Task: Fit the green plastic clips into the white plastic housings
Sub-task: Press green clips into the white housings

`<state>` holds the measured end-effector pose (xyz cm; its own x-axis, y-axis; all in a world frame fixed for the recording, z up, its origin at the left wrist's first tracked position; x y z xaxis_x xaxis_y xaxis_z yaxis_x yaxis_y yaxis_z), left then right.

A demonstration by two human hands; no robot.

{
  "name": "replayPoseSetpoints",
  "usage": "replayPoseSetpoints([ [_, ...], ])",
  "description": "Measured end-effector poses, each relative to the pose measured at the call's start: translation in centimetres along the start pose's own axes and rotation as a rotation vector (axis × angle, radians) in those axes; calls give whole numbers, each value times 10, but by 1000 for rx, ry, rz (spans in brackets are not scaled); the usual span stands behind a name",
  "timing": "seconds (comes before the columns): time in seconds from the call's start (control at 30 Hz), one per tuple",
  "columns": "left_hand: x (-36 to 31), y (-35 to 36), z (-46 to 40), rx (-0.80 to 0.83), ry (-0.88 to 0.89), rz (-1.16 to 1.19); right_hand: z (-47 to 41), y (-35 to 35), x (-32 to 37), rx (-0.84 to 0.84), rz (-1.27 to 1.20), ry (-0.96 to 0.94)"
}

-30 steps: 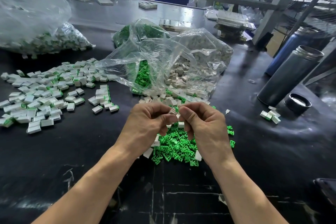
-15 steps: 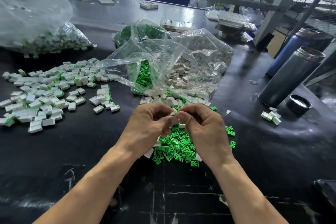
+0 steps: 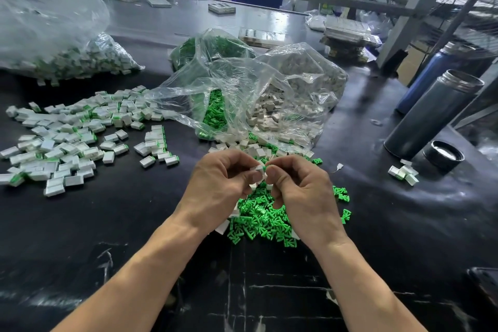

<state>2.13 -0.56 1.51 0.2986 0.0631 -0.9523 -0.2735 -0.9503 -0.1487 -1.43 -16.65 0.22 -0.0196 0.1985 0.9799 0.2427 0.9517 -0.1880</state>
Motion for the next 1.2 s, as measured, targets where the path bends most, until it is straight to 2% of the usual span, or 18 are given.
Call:
replayPoseSetpoints([
  [0.13,1,-1,0,-21,29,-73,2,1,1,-36,115,-45],
  [0.5,-1,-2,1,-1,56,-184,6,1,7,-26,217,-85],
  [0.8,-6,2,-2,-38,62,35,5,1,13,-52,-135,-28],
  [0.87,-7,3,-2,-33,84,9,5,1,12,-41,-149,22],
  [1.03,-7,11,0,-12,72,-36,9,15,5,86,-184,303],
  [1.2,-8,17,3,54,46,50,7,20,5,66,-190,301],
])
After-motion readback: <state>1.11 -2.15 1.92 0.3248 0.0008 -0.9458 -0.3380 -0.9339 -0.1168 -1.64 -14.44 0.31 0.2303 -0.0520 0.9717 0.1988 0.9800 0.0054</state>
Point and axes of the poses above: each hand's wrist, its own z-axis away from the middle knuckle, its own y-axis out of the palm, x = y × z, the point moved 3 cm from there along -z, towards the middle knuckle, and after that the axes turned 9 degrees about y, right-handed, at the moved point
